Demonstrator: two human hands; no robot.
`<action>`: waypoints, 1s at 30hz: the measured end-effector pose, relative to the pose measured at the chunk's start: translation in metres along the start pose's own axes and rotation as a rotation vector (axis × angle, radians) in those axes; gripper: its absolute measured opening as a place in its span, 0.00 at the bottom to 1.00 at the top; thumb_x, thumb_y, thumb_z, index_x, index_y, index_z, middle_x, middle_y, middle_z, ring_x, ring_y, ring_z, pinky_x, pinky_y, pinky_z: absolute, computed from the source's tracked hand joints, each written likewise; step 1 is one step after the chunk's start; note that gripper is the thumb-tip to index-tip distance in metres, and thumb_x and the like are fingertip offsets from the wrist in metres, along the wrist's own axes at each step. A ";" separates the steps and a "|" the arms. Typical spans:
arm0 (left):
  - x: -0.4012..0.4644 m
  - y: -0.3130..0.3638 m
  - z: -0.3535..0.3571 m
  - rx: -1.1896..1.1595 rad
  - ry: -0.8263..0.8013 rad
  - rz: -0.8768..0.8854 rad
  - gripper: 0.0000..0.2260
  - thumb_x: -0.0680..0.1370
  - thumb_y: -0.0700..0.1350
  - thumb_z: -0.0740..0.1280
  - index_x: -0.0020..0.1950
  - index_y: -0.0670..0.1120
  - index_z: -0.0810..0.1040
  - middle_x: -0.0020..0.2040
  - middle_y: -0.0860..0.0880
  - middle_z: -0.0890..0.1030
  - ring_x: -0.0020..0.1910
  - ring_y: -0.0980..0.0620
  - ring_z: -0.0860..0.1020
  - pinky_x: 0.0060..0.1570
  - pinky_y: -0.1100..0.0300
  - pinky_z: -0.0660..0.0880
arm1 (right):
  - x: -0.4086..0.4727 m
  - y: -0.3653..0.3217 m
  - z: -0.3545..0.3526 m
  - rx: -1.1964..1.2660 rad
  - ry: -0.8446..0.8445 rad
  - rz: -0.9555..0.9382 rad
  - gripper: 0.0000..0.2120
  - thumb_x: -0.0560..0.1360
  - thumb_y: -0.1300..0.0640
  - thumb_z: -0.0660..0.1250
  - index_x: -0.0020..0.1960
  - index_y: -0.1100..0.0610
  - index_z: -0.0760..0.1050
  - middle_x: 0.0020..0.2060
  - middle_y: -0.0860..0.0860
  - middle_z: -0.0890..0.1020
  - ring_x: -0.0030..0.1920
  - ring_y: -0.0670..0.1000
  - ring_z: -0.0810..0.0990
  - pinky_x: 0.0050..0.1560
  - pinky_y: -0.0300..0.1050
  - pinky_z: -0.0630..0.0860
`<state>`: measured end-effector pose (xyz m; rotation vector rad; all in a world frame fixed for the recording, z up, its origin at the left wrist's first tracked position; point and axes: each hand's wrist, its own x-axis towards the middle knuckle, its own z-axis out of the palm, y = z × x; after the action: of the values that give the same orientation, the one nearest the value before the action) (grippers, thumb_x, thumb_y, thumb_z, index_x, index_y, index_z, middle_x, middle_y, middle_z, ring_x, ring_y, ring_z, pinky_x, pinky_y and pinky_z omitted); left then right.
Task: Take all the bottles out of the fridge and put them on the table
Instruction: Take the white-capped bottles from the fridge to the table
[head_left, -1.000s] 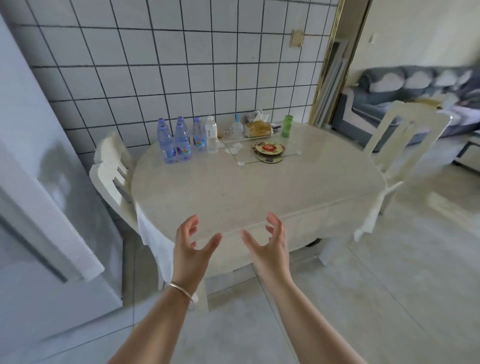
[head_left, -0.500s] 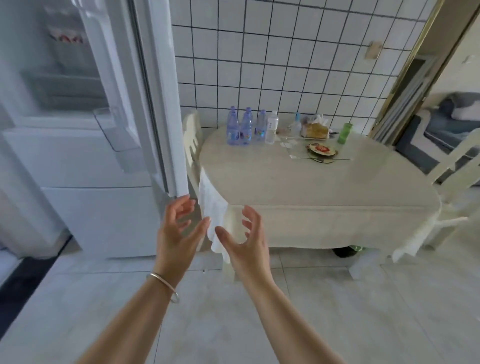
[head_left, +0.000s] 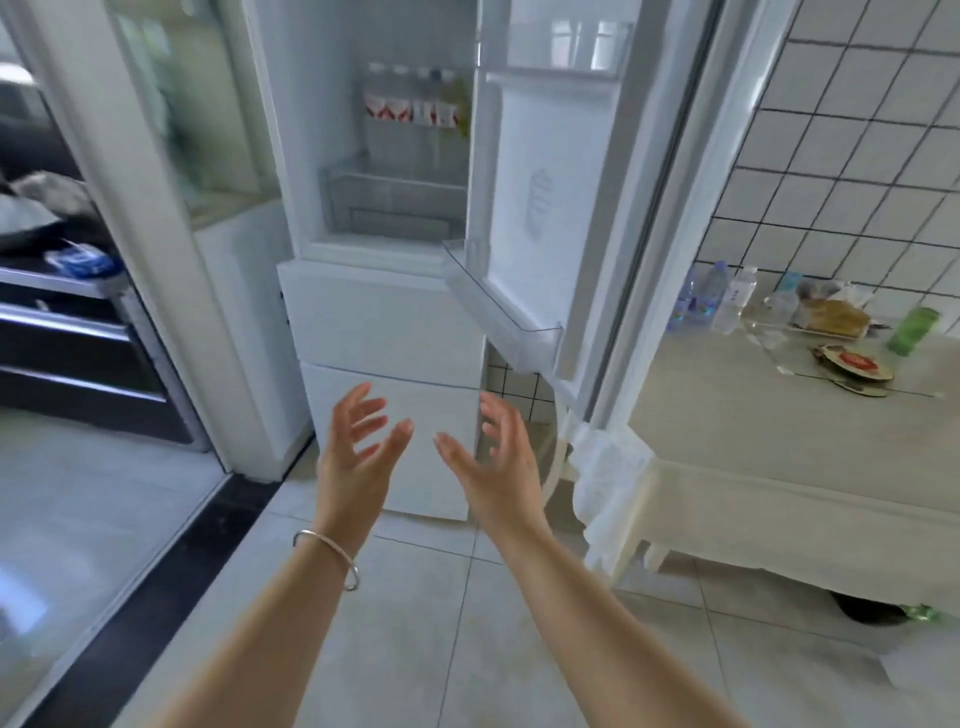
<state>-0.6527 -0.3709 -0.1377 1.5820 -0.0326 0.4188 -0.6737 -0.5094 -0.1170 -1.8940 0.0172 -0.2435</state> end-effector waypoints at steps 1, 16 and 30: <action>0.016 -0.003 -0.014 0.004 -0.003 -0.004 0.24 0.73 0.47 0.69 0.67 0.51 0.67 0.60 0.50 0.76 0.58 0.52 0.76 0.51 0.66 0.71 | 0.011 -0.006 0.018 0.012 0.002 0.009 0.32 0.70 0.44 0.69 0.70 0.45 0.61 0.66 0.40 0.68 0.63 0.40 0.68 0.65 0.43 0.67; 0.250 -0.063 -0.087 0.024 -0.015 0.000 0.17 0.75 0.45 0.68 0.62 0.52 0.70 0.54 0.54 0.77 0.52 0.60 0.77 0.46 0.71 0.71 | 0.222 -0.036 0.171 0.068 0.090 0.011 0.26 0.72 0.46 0.68 0.67 0.46 0.64 0.61 0.41 0.71 0.60 0.43 0.71 0.60 0.40 0.67; 0.551 -0.093 -0.040 -0.066 0.008 0.067 0.14 0.76 0.43 0.68 0.54 0.60 0.71 0.49 0.53 0.78 0.46 0.55 0.77 0.48 0.61 0.72 | 0.519 -0.057 0.258 0.139 0.102 -0.044 0.26 0.72 0.47 0.68 0.67 0.50 0.65 0.59 0.45 0.73 0.59 0.46 0.73 0.60 0.41 0.67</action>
<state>-0.1243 -0.1963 -0.0712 1.5169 -0.0933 0.4717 -0.1265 -0.3182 -0.0610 -1.7436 0.0275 -0.3620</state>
